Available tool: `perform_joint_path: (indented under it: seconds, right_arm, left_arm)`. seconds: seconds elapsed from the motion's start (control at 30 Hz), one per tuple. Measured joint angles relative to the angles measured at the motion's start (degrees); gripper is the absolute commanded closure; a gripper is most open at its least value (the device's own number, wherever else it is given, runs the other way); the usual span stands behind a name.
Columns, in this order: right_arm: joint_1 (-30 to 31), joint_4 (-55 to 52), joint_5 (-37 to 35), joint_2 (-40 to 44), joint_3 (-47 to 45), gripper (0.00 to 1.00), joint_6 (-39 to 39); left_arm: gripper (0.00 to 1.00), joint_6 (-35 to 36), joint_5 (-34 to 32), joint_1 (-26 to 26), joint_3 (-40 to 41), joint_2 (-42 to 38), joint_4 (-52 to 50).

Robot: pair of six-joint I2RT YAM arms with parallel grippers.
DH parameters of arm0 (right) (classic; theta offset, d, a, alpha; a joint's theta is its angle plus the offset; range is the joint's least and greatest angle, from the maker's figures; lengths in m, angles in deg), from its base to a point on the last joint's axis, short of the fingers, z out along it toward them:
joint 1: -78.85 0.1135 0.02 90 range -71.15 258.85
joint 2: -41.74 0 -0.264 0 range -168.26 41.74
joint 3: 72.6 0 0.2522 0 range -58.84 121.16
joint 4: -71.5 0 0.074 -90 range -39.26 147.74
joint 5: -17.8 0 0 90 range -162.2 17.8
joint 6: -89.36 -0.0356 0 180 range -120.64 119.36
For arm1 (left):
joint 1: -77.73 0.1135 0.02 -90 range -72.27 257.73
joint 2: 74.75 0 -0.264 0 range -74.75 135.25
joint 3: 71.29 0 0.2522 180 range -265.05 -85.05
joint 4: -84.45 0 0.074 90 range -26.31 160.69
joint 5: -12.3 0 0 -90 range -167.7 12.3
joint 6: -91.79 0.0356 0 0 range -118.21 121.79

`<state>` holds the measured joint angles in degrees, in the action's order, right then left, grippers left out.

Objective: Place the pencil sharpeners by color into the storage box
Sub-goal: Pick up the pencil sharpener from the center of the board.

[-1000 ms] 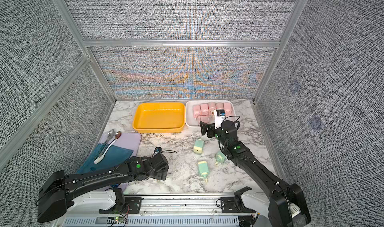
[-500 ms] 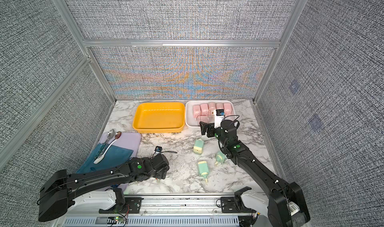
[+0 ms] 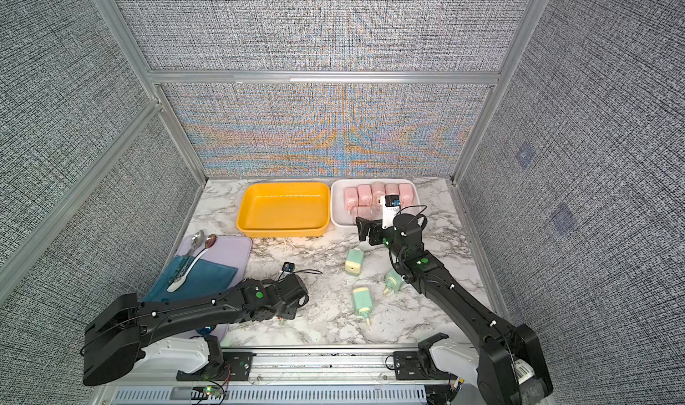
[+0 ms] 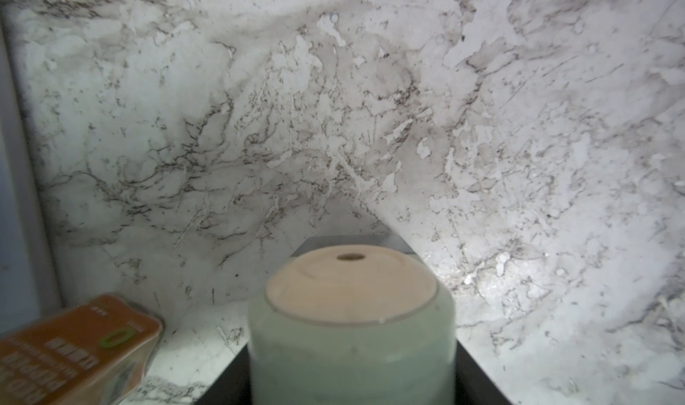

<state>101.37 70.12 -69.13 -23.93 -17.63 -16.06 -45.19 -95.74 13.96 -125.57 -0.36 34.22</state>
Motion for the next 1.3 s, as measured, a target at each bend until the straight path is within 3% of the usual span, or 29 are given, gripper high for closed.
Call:
perform_joint_path:
  seconds: [0.13, 0.23, 0.27, 0.3, 0.63, 0.87, 1.3]
  right_arm:
    - [0.0, 0.0, 0.0, -0.2, 0.0, 0.01, 0.1]
    - [0.0, 0.0, 0.7, -0.8, 0.1, 0.01, 0.1]
    - [0.0, 0.2, 1.4, -1.0, 0.1, 0.01, 0.1]
    - [0.0, 0.5, 2.1, -1.4, 0.1, 0.01, 0.1]
    - [0.3, 7.8, -0.2, -4.6, -0.5, 0.01, -5.5]
    - [0.4, 10.5, -0.6, -6.5, 0.4, 0.01, -8.3]
    - [0.4, 10.1, -5.0, -7.0, 1.5, 0.01, -14.0]
  left_arm:
    - [0.56, -0.2, 0.0, 0.0, -1.0, -0.3, -0.3]
    - [0.71, -0.2, 0.0, 0.0, -3.2, 0.5, -1.0]
    - [0.82, -0.1, 0.0, 0.0, -4.3, 1.0, -1.2]
    - [0.99, 0.1, 0.0, 0.0, -5.5, 1.5, -1.5]
    - [1.0, 5.0, -0.9, 0.5, -18.9, 9.0, -3.3]
    - [1.0, 7.7, -3.0, 3.7, -26.3, 12.0, -4.4]
    - [1.0, 10.3, -5.5, 14.3, -39.3, 20.8, 1.9]
